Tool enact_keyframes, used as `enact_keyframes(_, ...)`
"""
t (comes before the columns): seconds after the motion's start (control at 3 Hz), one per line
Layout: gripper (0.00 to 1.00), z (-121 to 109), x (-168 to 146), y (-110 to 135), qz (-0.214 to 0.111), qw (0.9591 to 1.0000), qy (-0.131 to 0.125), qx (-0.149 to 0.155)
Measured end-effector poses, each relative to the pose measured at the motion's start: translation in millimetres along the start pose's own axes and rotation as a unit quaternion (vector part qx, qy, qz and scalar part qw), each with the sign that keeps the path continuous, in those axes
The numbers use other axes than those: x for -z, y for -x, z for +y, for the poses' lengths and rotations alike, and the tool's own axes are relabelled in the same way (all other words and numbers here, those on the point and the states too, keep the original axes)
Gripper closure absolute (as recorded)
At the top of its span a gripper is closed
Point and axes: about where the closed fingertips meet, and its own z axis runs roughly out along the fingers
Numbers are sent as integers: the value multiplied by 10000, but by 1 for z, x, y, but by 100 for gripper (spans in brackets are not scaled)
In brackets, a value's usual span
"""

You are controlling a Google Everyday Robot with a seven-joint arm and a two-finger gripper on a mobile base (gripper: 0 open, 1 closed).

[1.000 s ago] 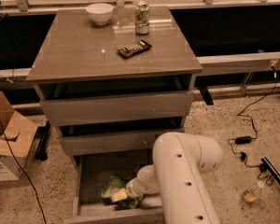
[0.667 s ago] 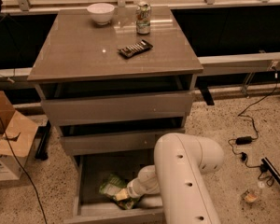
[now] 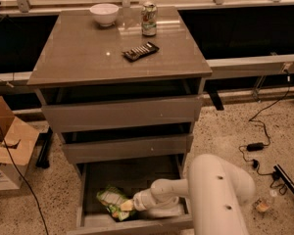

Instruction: Pick green rice chip bag from bottom drawer and place on counter

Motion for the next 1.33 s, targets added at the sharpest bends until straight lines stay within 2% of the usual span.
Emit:
enact_keyframes(0.33, 100, 23, 29, 21, -585, 9969, 513, 115)
enact_keyframes(0.67, 100, 49, 87, 40, -1143, 9876, 972, 457)
enact_keyframes(1.0, 100, 77, 178, 48, -1762, 9684, 1397, 1081)
enact_keyframes(1.33, 100, 103, 244, 48, -1977, 9507, 1483, 1874)
